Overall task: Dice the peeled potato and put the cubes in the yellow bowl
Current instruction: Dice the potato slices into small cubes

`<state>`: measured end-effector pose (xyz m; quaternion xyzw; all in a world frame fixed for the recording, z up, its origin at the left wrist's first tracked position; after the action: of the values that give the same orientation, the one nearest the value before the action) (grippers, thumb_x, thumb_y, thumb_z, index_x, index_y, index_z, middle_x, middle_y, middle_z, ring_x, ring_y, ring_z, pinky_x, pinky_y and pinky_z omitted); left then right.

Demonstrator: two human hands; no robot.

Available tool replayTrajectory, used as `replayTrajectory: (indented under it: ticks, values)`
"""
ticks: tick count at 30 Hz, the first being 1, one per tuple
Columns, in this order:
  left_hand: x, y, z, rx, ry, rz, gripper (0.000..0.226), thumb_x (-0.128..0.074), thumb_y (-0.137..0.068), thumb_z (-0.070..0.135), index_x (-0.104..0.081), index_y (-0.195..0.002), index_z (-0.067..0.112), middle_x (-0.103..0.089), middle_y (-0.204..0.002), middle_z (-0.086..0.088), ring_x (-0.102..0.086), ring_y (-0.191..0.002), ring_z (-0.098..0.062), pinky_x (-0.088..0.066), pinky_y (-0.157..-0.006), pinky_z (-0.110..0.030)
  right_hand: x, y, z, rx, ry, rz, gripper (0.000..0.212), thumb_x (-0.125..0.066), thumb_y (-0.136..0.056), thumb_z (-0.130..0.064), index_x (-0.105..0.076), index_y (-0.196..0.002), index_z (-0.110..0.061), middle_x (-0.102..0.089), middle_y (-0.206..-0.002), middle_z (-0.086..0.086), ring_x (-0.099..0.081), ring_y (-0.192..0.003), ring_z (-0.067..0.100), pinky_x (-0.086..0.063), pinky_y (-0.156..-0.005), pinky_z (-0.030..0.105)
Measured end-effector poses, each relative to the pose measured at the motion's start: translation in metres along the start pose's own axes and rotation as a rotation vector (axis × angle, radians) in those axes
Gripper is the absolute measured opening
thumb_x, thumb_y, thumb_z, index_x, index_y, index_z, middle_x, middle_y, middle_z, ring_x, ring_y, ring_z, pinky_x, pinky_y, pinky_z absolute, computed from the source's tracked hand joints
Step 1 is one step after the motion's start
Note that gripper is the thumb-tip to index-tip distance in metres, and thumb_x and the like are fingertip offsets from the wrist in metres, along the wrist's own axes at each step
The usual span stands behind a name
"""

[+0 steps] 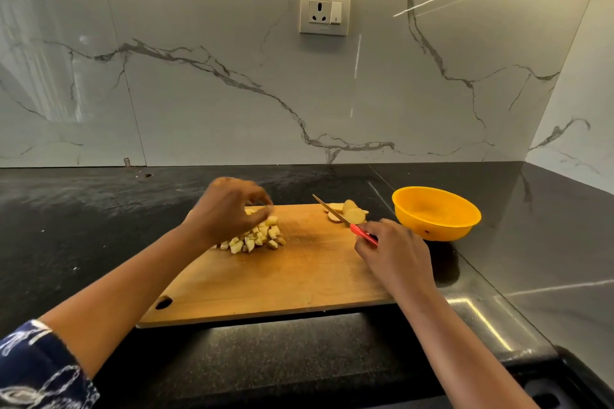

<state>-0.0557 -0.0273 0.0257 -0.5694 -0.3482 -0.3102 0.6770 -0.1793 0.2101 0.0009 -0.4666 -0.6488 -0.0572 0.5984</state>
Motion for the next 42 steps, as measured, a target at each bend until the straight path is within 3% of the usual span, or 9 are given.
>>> replayTrajectory:
  ticks: [5,11,17,22,30,34,37,39,42]
  values:
    - [-0.028,-0.005,0.028,-0.162,-0.231,-0.338,0.04,-0.041,-0.092,0.057,-0.057,-0.122,0.034,-0.055,-0.13,0.013,-0.047,-0.121,-0.008,-0.022,-0.112,-0.034,-0.005,-0.003,-0.005,0.037,0.011,-0.011,0.036,-0.053,-0.095,-0.037,-0.058,-0.129,-0.027,-0.065,-0.11,-0.006,-0.059,-0.097,0.01,-0.047,-0.078,0.023]
    - [-0.014,-0.005,0.005,-0.038,-0.393,-0.203,0.028,-0.045,-0.096,0.04,-0.063,-0.112,0.028,-0.065,-0.117,0.007,-0.056,-0.112,-0.011,-0.017,-0.115,-0.039,-0.011,-0.013,-0.011,0.069,0.004,0.016,0.032,-0.05,-0.096,-0.035,-0.061,-0.125,-0.025,-0.066,-0.105,-0.005,-0.061,-0.092,0.01,-0.049,-0.073,0.024]
    - [-0.006,0.001,0.003,0.015,-0.317,-0.112,0.031,-0.05,-0.091,0.047,-0.066,-0.111,0.027,-0.068,-0.113,0.006,-0.059,-0.109,-0.014,-0.022,-0.112,-0.042,-0.024,-0.043,-0.018,0.031,-0.077,0.074,0.03,-0.053,-0.096,-0.032,-0.064,-0.12,-0.018,-0.067,-0.101,0.0,-0.062,-0.09,0.016,-0.048,-0.072,0.027]
    - [-0.016,0.004,0.014,-0.131,-0.279,-0.353,0.064,-0.024,-0.086,0.07,-0.048,-0.133,0.035,-0.046,-0.142,0.011,-0.039,-0.132,-0.012,-0.025,-0.111,-0.037,-0.028,-0.049,-0.007,0.001,-0.091,0.097,0.03,-0.054,-0.096,-0.03,-0.064,-0.121,-0.017,-0.067,-0.1,0.002,-0.061,-0.089,0.015,-0.045,-0.068,0.024]
    - [-0.018,0.001,0.008,-0.091,-0.298,-0.401,0.036,-0.039,-0.096,0.049,-0.056,-0.124,0.034,-0.045,-0.142,0.015,-0.037,-0.133,-0.006,-0.009,-0.118,-0.04,-0.027,-0.049,-0.001,-0.03,-0.13,0.134,0.032,-0.055,-0.096,-0.03,-0.063,-0.123,-0.015,-0.068,-0.102,0.002,-0.06,-0.09,0.013,-0.037,-0.066,0.02]
    - [-0.017,0.0,0.012,-0.028,-0.072,-0.195,0.034,-0.057,-0.09,0.041,-0.058,-0.123,0.031,-0.052,-0.136,0.012,-0.045,-0.129,-0.009,-0.016,-0.116,-0.04,-0.021,-0.052,0.005,-0.098,-0.188,0.204,0.031,-0.051,-0.098,-0.024,-0.06,-0.125,-0.01,-0.067,-0.106,0.006,-0.053,-0.086,0.01,-0.035,-0.068,0.02]
    - [-0.017,-0.008,0.02,-0.016,-0.029,-0.072,0.026,-0.062,-0.088,0.033,-0.066,-0.114,0.027,-0.067,-0.117,0.006,-0.061,-0.108,-0.013,-0.028,-0.112,-0.042,-0.021,-0.054,0.009,-0.143,-0.234,0.232,0.03,-0.045,-0.101,-0.02,-0.058,-0.125,-0.009,-0.066,-0.105,0.008,-0.047,-0.083,0.008,-0.035,-0.068,0.02]
    - [-0.021,-0.017,0.028,-0.009,-0.017,-0.062,0.025,-0.059,-0.09,0.035,-0.067,-0.113,0.026,-0.071,-0.105,0.006,-0.065,-0.093,-0.01,-0.033,-0.11,-0.042,-0.02,-0.055,0.012,-0.151,-0.241,0.243,0.029,-0.044,-0.101,-0.019,-0.058,-0.124,-0.009,-0.065,-0.103,0.008,-0.047,-0.083,0.008,-0.035,-0.067,0.02]
    - [-0.029,-0.037,0.037,0.022,0.057,-0.174,0.032,-0.057,-0.09,0.041,-0.063,-0.119,0.027,-0.069,-0.109,0.007,-0.063,-0.097,-0.007,-0.046,-0.099,-0.033,-0.018,-0.055,0.017,-0.159,-0.247,0.281,0.028,-0.043,-0.101,-0.018,-0.058,-0.123,-0.009,-0.064,-0.102,0.007,-0.049,-0.083,0.009,-0.035,-0.066,0.02]
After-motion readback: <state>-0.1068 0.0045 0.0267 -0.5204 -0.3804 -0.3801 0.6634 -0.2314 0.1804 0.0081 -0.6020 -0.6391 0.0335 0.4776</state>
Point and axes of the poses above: each hand's wrist, its own y-axis away from the middle knuckle, its own x-axis out of the back of the hand, z = x × y, the point moved 1 cm from there along -y, towards the middle knuckle
